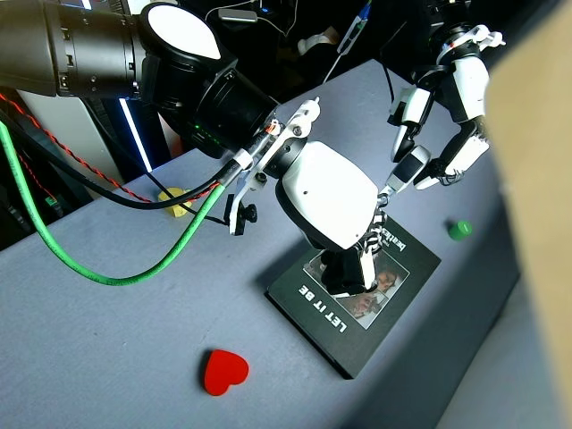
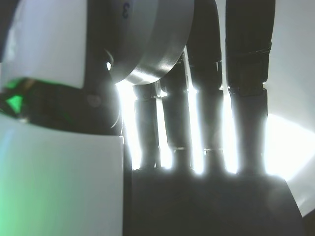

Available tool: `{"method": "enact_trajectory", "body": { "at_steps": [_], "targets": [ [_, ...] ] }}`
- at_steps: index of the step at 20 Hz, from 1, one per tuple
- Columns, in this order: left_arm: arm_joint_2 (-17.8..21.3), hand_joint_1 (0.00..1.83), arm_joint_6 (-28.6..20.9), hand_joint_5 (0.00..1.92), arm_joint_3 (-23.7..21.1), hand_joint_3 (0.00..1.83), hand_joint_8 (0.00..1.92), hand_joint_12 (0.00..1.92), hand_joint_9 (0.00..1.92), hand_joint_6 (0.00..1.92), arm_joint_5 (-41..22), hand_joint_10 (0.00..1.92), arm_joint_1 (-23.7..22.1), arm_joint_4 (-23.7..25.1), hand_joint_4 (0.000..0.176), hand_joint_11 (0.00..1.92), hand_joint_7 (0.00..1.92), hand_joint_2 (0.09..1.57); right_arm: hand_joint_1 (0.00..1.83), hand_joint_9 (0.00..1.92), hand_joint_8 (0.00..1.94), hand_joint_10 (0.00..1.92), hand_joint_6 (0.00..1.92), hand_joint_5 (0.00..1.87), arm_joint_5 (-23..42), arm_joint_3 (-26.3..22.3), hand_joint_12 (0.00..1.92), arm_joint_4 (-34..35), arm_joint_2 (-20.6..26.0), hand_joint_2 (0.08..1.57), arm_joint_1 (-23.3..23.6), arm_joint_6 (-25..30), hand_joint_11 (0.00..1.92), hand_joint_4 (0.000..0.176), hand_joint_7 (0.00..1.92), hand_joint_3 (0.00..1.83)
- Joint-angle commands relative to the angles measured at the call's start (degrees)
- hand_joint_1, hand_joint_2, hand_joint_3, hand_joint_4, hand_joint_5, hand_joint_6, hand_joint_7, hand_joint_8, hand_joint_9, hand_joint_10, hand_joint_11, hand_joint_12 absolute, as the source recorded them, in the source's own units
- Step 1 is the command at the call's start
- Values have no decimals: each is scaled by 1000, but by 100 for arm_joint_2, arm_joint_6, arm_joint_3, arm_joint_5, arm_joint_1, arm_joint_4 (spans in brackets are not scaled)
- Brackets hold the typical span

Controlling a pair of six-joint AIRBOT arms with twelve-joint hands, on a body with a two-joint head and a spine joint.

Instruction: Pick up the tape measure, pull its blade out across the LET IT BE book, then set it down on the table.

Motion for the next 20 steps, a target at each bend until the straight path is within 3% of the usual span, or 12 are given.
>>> {"method": "enact_trajectory", "body": {
  "at_steps": [1, 3, 4, 5, 6, 20],
  "targets": [
    [-1, 1407, -68, 1145, 40, 0, 567, 608, 1244, 415, -681, 858, -43, -138, 0, 1309, 1218, 1013, 1205, 1154, 983, 142, 1225, 788, -82, 7, 1156, -525, 59, 1158, 81, -33, 692, 0, 1022, 1],
    [-2, 1414, -68, 1250, 36, 0, 428, 541, 1306, 212, -682, 757, -55, -138, 0, 1344, 1294, 989, 1205, 1154, 983, 142, 1225, 787, -47, 7, 1156, -533, 127, 1158, 73, -21, 692, 0, 1022, 1],
    [-3, 1404, -68, 1145, 34, 0, 574, 520, 1214, 409, -682, 866, -55, -138, 0, 1349, 1200, 1022, 1206, 1155, 985, 143, 1223, 787, -28, 8, 1157, -533, 157, 1158, 72, -19, 692, 0, 1023, 0],
    [-3, 1404, -68, 1145, 26, 0, 574, 520, 1214, 409, -682, 866, -52, -138, 0, 1349, 1200, 1022, 1206, 1155, 985, 143, 1223, 787, 5, 8, 1157, -533, 209, 1158, 75, -20, 692, 0, 1023, 0],
    [-2, 1397, -68, 1070, 20, 1, 711, 530, 1149, 541, -681, 971, -50, -139, 0, 1339, 1125, 1044, 1207, 1141, 1001, 151, 1225, 778, 26, 8, 1174, -534, 256, 1161, 83, -34, 677, 0, 1021, 0],
    [2, 1397, -68, 1043, 54, 0, 696, 544, 1133, 574, -708, 994, -41, -193, 0, 1324, 1139, 1049, 1214, 1154, 1006, 166, 1221, 768, 471, 8, 1177, -651, 979, 1161, 32, -162, 677, 0, 1027, 0]
  ]
}}
